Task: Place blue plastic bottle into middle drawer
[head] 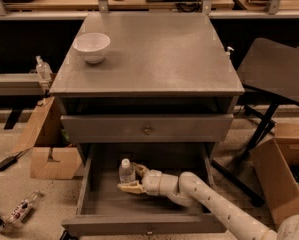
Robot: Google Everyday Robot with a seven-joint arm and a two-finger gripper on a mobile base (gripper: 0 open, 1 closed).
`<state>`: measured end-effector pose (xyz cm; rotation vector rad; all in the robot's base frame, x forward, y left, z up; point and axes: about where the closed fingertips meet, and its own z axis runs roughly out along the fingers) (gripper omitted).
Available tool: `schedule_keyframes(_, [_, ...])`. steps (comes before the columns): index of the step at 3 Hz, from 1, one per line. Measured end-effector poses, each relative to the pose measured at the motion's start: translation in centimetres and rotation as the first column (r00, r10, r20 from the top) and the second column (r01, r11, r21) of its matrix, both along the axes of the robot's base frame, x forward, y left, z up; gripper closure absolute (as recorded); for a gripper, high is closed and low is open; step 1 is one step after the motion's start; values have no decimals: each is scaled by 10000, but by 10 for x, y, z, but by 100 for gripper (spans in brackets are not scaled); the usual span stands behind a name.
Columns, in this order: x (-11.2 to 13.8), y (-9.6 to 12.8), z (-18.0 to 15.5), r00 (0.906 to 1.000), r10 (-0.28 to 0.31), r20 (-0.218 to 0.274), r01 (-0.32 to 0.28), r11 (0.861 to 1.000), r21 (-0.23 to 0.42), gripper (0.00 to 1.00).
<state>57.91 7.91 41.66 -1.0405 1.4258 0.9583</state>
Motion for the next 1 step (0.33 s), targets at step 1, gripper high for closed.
schedule_keyframes(1, [0,1,0,10000,23,-2,-23,10000,10,0])
